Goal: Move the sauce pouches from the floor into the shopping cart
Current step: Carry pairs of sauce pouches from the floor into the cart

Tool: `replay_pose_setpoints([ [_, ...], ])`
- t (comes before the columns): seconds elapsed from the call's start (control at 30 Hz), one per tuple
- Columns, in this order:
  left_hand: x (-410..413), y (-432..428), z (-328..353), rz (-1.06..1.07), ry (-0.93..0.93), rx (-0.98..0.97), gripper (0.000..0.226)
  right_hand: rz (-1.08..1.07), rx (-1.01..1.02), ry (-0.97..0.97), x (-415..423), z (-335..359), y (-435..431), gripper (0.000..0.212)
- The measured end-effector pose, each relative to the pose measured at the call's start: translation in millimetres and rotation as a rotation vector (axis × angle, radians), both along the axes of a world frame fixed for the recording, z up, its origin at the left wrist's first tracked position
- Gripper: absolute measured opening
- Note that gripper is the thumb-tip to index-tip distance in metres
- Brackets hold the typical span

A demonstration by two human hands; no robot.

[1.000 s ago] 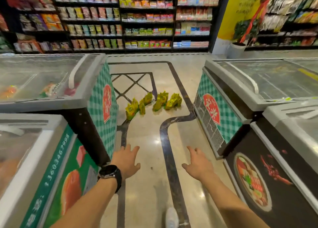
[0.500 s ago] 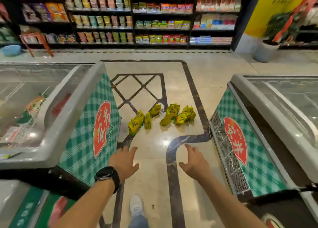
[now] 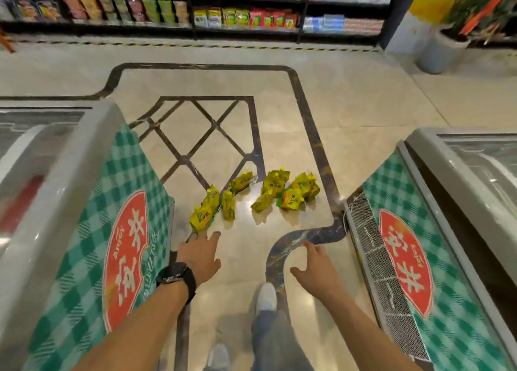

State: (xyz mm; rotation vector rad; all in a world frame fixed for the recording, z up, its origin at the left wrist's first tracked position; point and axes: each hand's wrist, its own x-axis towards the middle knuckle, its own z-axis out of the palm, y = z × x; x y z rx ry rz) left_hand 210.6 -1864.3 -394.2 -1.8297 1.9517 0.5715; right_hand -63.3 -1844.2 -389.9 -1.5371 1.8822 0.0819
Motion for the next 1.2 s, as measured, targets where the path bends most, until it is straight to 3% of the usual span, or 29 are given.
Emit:
replay_pose_setpoints([
  [0.37,4,-230,-161,0.099,-0.019,0.11,0.068,-0.12,0.244,-0.124,21,-166,-258,0.073],
  [0.57,10,-286,-311,0.111,-0.07,0.193,0.07,-0.198,0.356,-0.181,44,-331,-340,0.077],
  [0.77,39,-359,-463,-0.012,-0.073,0.089,0.082,-0.542,0.354,-0.314,60,-508,-395,0.099],
  [0.9,47,-403,-539,-0.148,-0.045,-0.027,0.097,-0.757,0.208,-0.47,74,-593,-424,0.074],
  [1.03,52,-434,-583,-0.246,0.099,-0.224,0.05,-0.892,-0.034,-0.392,89,-652,-449,0.053],
  [1.13,50,-446,-589,-0.334,0.184,-0.209,0.032,-0.757,-0.152,-0.147,77,-653,-447,0.033],
  [1.2,43,-444,-590,-0.295,0.26,-0.205,0.035,-0.56,-0.227,-0.12,56,-646,-434,0.027],
])
